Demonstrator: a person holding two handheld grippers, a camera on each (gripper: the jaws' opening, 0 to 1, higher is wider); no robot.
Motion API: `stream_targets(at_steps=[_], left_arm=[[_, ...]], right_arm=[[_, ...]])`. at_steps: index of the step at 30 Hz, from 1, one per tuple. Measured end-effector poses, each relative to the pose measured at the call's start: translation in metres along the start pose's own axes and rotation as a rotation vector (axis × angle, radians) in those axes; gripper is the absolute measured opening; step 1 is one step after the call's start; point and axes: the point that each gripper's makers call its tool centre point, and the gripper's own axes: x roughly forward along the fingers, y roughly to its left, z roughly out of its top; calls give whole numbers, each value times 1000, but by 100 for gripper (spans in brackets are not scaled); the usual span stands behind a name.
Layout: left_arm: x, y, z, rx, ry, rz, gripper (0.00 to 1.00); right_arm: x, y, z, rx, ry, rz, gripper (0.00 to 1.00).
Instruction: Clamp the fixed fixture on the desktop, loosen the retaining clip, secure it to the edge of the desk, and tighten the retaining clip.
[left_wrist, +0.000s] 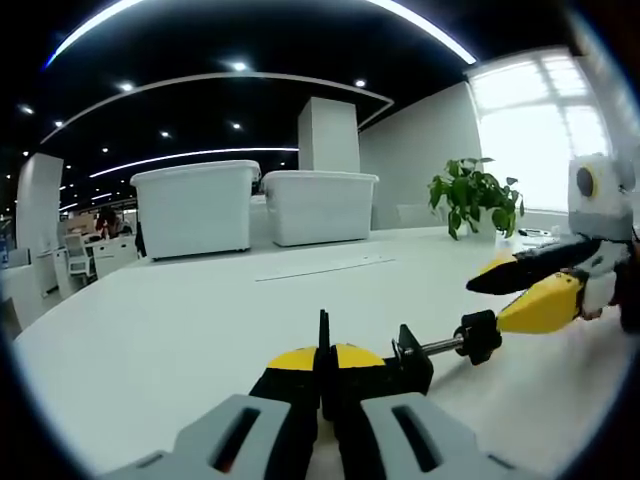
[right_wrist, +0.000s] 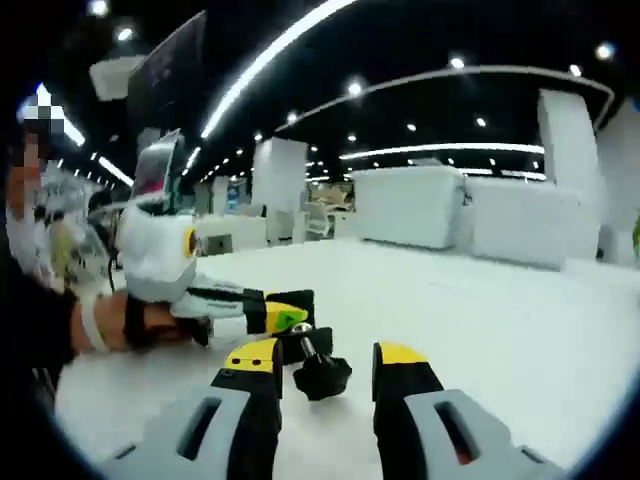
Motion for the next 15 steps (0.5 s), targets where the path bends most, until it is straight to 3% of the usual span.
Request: stream_targets(at_steps=[1, 3, 4, 6, 9, 14, 15], left_arm=[[0, 0, 0, 2, 0, 1, 4], [0, 0, 0, 2, 0, 1, 4], [0, -1, 0, 1, 0, 0, 4], [0, 0, 0, -1, 0, 1, 4], [1, -1, 0, -1, 0, 1, 4], [0, 1, 0, -4, 1, 4, 4], [0, 1, 0, -3, 1, 4, 4]], right_arm=[[0, -5, -9, 102, 25, -8, 32], [2, -9, -17, 189, 45, 0, 28], [2, -10, -17, 279, 43, -1, 27], [2, -3, -15, 349, 45, 39, 21], [4, 1, -14, 285, 40, 51, 19], [4, 5, -15, 271, 48, 55, 18], [4, 6, -14, 227, 42, 54, 17]])
